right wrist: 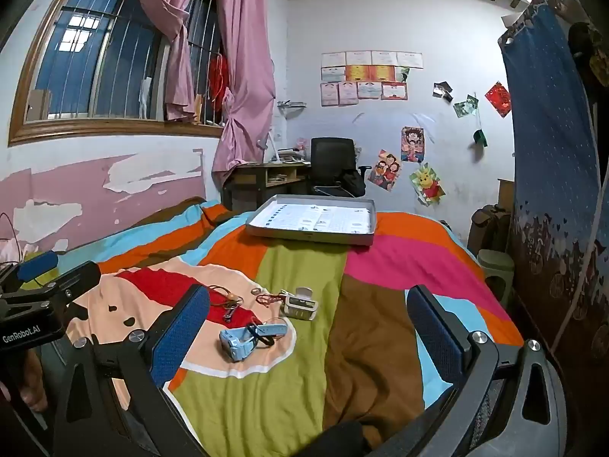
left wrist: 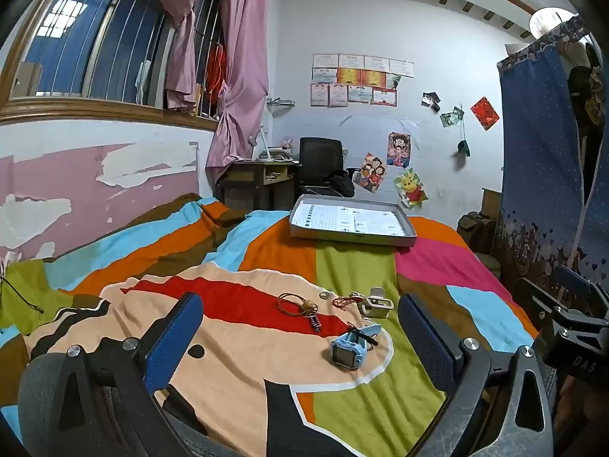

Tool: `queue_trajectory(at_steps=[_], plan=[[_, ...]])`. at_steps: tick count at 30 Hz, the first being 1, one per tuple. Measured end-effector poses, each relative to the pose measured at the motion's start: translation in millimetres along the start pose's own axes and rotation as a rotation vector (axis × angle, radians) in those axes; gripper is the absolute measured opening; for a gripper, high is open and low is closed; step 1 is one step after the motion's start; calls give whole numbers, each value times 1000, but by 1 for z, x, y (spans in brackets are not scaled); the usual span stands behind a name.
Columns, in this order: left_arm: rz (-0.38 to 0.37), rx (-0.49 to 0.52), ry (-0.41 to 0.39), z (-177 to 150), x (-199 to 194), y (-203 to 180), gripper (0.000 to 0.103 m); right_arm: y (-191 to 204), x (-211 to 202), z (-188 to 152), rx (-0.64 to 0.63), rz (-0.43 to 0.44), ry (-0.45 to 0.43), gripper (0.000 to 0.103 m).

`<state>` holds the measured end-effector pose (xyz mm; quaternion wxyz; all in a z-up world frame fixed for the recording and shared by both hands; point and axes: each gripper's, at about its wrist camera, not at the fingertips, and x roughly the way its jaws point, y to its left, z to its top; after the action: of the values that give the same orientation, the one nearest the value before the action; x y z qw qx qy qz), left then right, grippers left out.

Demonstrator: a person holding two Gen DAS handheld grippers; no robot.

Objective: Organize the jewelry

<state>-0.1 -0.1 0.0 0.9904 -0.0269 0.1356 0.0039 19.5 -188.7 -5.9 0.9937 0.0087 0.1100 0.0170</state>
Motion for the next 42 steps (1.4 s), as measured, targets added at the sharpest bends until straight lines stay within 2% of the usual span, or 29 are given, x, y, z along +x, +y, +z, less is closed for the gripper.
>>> queue_trajectory(at_steps=[42], plan=[[-5, -13, 11, 0, 1, 0, 103, -1, 0, 0, 3, 1, 5, 102]])
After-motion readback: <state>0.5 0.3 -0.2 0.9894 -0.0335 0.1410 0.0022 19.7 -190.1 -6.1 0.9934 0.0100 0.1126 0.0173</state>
